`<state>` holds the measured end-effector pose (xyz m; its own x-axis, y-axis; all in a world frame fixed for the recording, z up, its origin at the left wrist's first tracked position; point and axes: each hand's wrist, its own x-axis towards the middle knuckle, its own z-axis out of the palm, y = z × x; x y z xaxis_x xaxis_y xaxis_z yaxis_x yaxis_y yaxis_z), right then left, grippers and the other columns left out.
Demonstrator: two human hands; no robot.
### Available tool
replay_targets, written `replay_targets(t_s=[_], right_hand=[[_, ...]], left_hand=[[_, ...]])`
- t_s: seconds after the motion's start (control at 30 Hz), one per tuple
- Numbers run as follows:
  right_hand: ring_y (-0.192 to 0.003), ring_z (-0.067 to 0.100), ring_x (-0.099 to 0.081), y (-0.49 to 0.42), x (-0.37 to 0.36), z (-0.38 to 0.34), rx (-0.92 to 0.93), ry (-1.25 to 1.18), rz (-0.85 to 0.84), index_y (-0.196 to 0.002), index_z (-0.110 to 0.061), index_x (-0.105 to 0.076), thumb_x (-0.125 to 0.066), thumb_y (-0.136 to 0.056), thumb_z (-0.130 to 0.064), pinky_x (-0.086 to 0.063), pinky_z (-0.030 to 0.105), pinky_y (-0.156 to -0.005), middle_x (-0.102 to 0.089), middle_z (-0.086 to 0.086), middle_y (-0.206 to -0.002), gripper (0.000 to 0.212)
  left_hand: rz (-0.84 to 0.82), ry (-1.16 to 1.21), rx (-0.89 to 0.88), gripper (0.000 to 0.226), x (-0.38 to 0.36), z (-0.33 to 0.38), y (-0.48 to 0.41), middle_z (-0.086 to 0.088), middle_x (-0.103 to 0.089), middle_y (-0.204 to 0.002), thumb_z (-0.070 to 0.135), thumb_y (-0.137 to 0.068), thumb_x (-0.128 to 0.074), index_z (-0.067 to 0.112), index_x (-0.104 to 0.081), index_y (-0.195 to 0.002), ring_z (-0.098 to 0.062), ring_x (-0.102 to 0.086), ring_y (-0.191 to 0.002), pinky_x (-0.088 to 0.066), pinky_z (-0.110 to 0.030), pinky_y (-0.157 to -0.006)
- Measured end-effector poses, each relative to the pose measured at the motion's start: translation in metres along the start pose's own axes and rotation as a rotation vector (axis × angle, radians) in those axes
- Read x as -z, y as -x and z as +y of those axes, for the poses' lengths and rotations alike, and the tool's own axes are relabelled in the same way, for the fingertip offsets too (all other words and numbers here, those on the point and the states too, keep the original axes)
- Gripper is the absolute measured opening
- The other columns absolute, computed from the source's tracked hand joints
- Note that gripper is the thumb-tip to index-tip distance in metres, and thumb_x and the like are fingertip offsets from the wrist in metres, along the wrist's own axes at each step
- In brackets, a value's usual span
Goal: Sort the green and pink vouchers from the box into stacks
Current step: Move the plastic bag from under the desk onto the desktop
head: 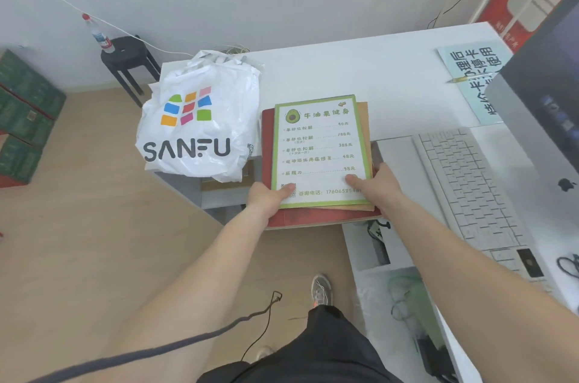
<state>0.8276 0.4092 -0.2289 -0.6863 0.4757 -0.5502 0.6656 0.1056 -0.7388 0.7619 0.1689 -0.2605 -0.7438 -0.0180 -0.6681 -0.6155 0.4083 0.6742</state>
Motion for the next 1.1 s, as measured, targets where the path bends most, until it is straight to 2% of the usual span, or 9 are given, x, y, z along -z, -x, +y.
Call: replay_targets(t_s=[0.13,0.23,0.37,0.47,0.6,0.7,0.77,0.93,1.1], right_hand=[[-0.107,0.026,-0.065,0.054,-0.019,0.033,-0.014,0.005,0.027,-0.126,-0.012,-0.046,-0.084,-0.083,-0.034,-0.057,0.047,-0.091,-0.063,0.002,-0.118,0.061],[-0.107,0.028,-0.066,0.095,-0.035,0.058,-0.036,-0.015,0.041,-0.129,-0.009,-0.048,-0.086,-0.079,-0.037,-0.058,0.049,-0.090,-0.065,0.005,-0.121,0.069],[-0.103,0.028,-0.069,0.141,-0.048,0.089,-0.059,-0.067,0.055,-0.128,-0.010,-0.050,-0.089,-0.073,-0.040,-0.060,0.048,-0.086,-0.068,0.005,-0.120,0.074],[-0.105,0.027,-0.067,0.172,-0.056,0.103,-0.058,-0.049,0.074,-0.125,-0.009,-0.050,-0.086,-0.080,-0.034,-0.058,0.044,-0.088,-0.065,0.002,-0.117,0.063],[-0.110,0.029,-0.064,0.190,-0.068,0.129,-0.087,-0.018,0.062,-0.135,-0.005,-0.047,-0.083,-0.085,-0.030,-0.055,0.044,-0.093,-0.063,0.006,-0.120,0.067],[-0.112,0.029,-0.064,0.189,-0.081,0.146,-0.114,-0.009,0.032,-0.135,-0.006,-0.045,-0.084,-0.083,-0.033,-0.055,0.047,-0.096,-0.062,0.006,-0.124,0.071],[-0.110,0.029,-0.065,0.178,-0.091,0.156,-0.126,0.008,0.023,-0.135,-0.006,-0.045,-0.084,-0.083,-0.033,-0.055,0.048,-0.095,-0.063,0.007,-0.125,0.071],[-0.110,0.027,-0.065,0.144,-0.109,0.166,-0.151,0.002,-0.003,-0.136,-0.008,-0.045,-0.083,-0.083,-0.036,-0.055,0.049,-0.096,-0.064,0.006,-0.126,0.072],[-0.110,0.025,-0.066,0.067,-0.129,0.175,-0.144,0.002,-0.013,-0.135,-0.010,-0.048,-0.084,-0.081,-0.040,-0.055,0.048,-0.097,-0.065,0.004,-0.126,0.072]], left_hand=[[-0.040,-0.007,-0.020,0.084,0.024,-0.044,0.029,-0.006,-0.070,-0.118,0.057,-0.058,-0.089,0.008,-0.061,-0.121,-0.027,-0.067,-0.106,-0.056,-0.046,-0.095],[-0.037,-0.062,-0.056,0.071,0.040,-0.078,0.053,-0.007,-0.066,-0.121,0.049,-0.075,-0.085,0.006,-0.057,-0.125,-0.029,-0.064,-0.110,-0.054,-0.046,-0.097],[-0.062,-0.103,-0.081,0.076,0.056,-0.113,0.080,-0.009,-0.062,-0.129,0.051,-0.077,-0.083,0.004,-0.053,-0.130,-0.031,-0.061,-0.116,-0.052,-0.047,-0.100],[-0.078,-0.125,-0.066,0.079,0.062,-0.140,0.097,-0.007,-0.060,-0.133,0.051,-0.079,-0.081,0.003,-0.050,-0.134,-0.031,-0.058,-0.120,-0.050,-0.042,-0.100],[-0.096,-0.104,-0.029,0.067,0.065,-0.177,0.111,-0.004,-0.069,-0.123,0.050,-0.076,-0.084,0.008,-0.062,-0.124,-0.027,-0.066,-0.107,-0.055,-0.044,-0.096],[-0.098,-0.091,0.027,0.084,0.066,-0.202,0.106,-0.005,-0.069,-0.119,0.061,-0.061,-0.085,0.009,-0.060,-0.123,-0.028,-0.067,-0.105,-0.056,-0.047,-0.094],[-0.094,-0.069,0.060,0.088,0.062,-0.216,0.092,-0.005,-0.069,-0.119,0.062,-0.057,-0.085,0.010,-0.059,-0.122,-0.029,-0.067,-0.106,-0.055,-0.047,-0.095],[-0.072,-0.072,0.088,0.063,0.058,-0.216,0.064,-0.005,-0.072,-0.111,0.049,-0.072,-0.086,0.009,-0.064,-0.115,-0.028,-0.068,-0.101,-0.056,-0.045,-0.094],[-0.064,-0.090,0.099,0.062,0.038,-0.212,-0.012,-0.003,-0.073,-0.106,0.053,-0.070,-0.086,0.011,-0.068,-0.112,-0.025,-0.070,-0.096,-0.058,-0.042,-0.089]])
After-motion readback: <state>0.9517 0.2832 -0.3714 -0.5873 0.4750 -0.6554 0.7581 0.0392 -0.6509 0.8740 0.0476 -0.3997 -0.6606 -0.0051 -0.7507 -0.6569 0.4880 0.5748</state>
